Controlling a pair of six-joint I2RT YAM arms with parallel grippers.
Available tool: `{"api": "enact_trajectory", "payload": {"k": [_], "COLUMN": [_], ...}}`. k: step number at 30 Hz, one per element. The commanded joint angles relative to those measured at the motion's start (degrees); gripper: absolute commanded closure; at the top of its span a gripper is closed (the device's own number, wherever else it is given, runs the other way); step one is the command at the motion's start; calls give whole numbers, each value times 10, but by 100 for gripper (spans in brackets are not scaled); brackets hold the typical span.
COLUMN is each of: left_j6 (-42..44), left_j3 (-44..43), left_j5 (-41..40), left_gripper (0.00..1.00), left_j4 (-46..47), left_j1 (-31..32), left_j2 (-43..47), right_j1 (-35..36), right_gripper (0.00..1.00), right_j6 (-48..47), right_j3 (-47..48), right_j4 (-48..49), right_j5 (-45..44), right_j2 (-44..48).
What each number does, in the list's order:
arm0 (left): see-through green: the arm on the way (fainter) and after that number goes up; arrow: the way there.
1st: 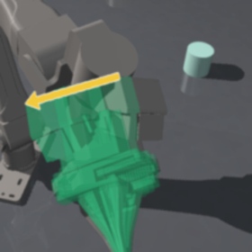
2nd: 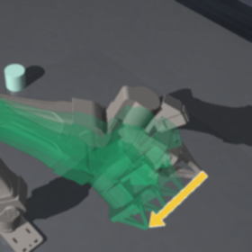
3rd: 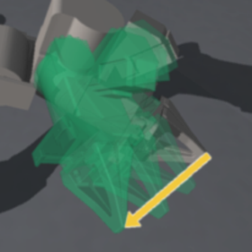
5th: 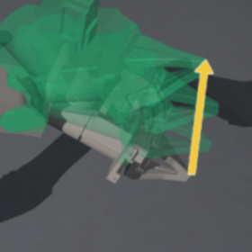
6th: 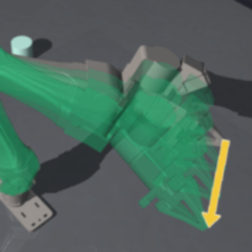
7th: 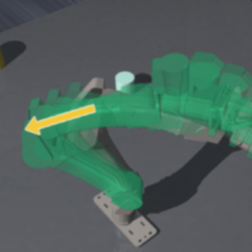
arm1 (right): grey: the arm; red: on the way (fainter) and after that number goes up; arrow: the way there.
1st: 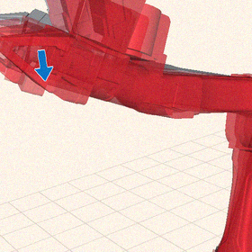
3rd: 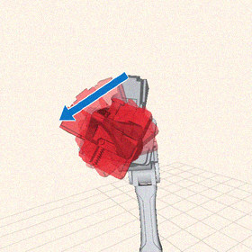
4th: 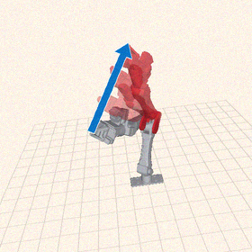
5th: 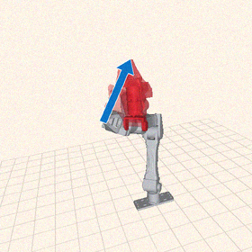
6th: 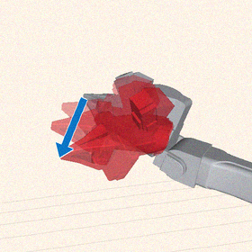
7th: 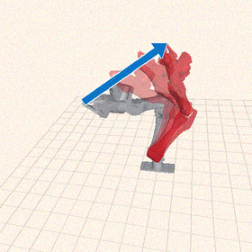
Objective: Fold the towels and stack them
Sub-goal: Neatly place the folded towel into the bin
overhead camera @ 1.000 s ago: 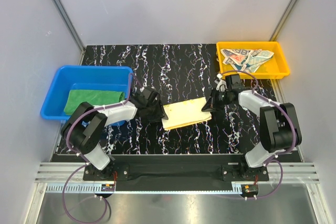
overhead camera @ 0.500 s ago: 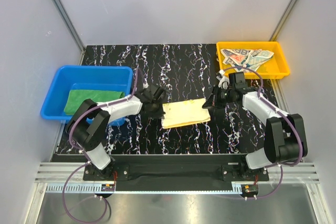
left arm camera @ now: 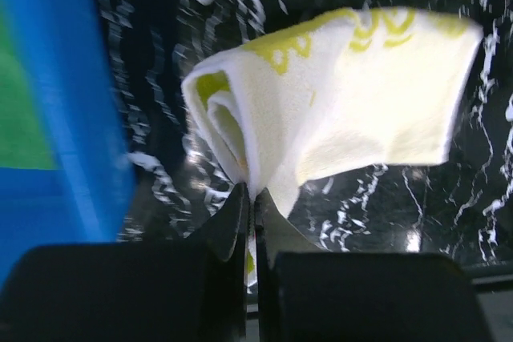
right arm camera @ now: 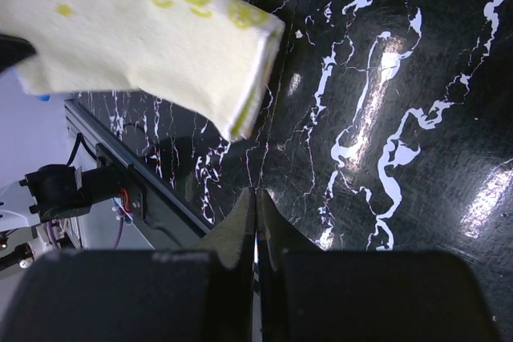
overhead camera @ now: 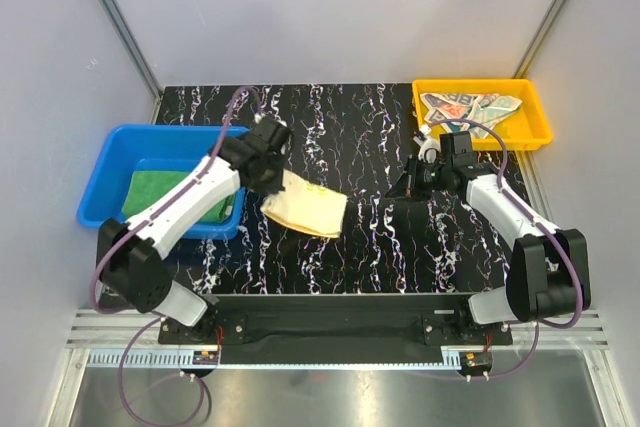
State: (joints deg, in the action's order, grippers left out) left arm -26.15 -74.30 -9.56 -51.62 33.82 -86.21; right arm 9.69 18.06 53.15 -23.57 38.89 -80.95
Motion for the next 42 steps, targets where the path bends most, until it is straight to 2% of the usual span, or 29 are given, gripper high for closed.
{"api": "enact_trajectory", "payload": {"k": [1,7,13,19,27,35,42], "left_j6": [77,166,228,231,284,328,342], "left_j3": [-74,-121,-118,-79,23,80,93], "left_j5": [-62,-87,-200,-239,-348,-350,-382], "left_gripper": [100,100,100,100,100,100,100], "left_j4": [-104,-162,-178,-103,60,157,212], "left_j1": [-47,-117,-174,-268,-290,-320,-351], "left_j2": [37,47,15,3,19,19,-31], "right_j1": [1,1,1,1,2,1,1], "right_gripper": [97,97,97,97,97,97,95], "right_j6": [3,2,4,-8,-37,-43,-50], "right_j3": [20,9,3,-2,-33,-36,-30], "right_j4": [26,48,68,73,69,69,63], "right_j5": [26,36,49,65,55,59,56], "right_j2": [7,-7,-17,-26,-12,-5,-6]}}
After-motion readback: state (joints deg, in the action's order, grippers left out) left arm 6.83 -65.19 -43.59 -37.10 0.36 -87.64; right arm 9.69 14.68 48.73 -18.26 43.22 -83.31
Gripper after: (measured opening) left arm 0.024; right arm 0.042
